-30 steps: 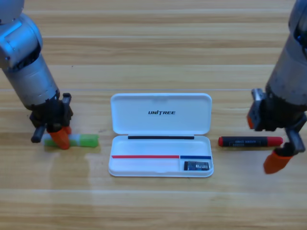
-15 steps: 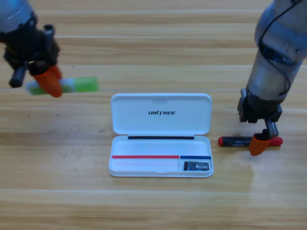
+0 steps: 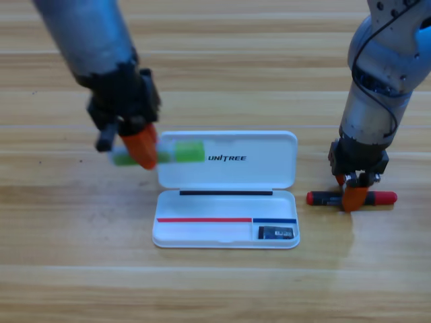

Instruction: Clean up eraser and pencils

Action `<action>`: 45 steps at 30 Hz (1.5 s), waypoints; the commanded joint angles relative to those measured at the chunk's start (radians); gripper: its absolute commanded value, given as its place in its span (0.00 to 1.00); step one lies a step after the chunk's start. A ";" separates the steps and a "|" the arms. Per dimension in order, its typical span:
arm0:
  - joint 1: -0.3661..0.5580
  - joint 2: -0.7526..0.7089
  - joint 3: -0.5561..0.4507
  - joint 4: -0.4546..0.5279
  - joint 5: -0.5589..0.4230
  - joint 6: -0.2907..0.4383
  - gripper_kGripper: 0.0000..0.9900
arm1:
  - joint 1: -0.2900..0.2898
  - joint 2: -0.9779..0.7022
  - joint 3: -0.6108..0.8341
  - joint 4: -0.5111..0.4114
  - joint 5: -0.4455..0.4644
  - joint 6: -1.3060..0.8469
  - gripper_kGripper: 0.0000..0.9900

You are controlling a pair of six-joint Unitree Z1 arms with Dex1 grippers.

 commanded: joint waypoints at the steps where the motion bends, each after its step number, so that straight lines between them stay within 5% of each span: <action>1: -0.063 0.130 -0.021 0.009 -0.038 -0.021 0.00 | -0.030 0.094 0.017 -0.011 0.038 -0.009 0.00; 12: -0.066 0.231 -0.045 0.018 -0.102 -0.009 0.00 | -0.029 -0.034 0.048 0.011 0.027 0.026 0.00; 23: -0.066 0.306 -0.073 0.010 -0.130 -0.006 0.00 | 0.036 -0.282 0.089 0.092 0.035 0.063 0.00; 45: -0.064 0.349 -0.094 -0.007 -0.131 -0.003 0.00 | 0.065 -0.268 0.088 0.094 0.061 0.078 0.00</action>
